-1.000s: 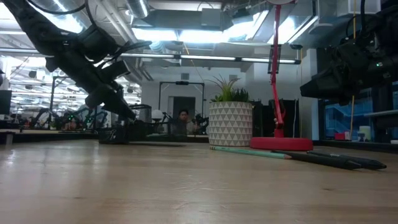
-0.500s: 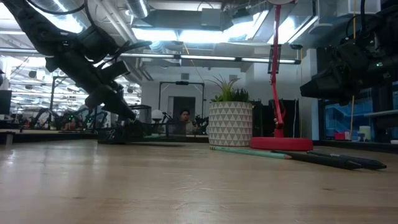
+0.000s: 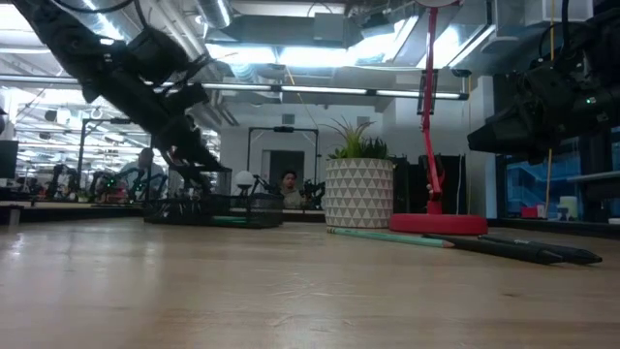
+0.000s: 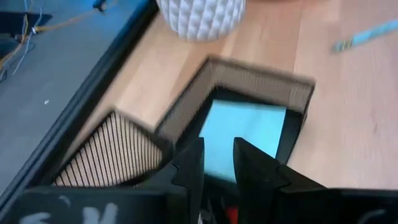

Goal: Pick and place office supplies into organizer
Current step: Put the right black pen into the black desk organizer

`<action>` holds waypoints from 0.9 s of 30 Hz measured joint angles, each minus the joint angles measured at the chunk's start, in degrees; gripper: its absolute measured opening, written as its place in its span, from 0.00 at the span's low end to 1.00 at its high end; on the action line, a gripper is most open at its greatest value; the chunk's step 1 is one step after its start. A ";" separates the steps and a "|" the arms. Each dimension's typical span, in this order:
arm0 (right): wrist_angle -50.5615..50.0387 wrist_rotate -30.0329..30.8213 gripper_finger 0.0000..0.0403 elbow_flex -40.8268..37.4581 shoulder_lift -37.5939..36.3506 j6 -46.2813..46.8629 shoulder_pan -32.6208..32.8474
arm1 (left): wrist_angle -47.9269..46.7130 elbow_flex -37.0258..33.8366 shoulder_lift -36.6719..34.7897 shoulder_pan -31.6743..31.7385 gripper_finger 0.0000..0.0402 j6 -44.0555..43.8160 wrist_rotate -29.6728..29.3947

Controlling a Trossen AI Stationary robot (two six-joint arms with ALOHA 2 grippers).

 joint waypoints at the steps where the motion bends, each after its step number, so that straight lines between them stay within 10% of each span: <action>1: 0.00 -0.02 0.32 0.00 0.01 0.00 0.00 | 0.06 0.59 -0.25 -0.37 0.21 -0.42 0.02; 13: 0.12 -0.07 0.32 0.00 0.02 0.02 0.00 | 7.09 0.37 -6.92 -10.07 0.18 -8.70 18.39; 27: 1.33 -0.11 0.32 0.00 0.02 -0.02 0.01 | 39.67 -15.68 -6.93 -32.82 0.16 -17.54 14.12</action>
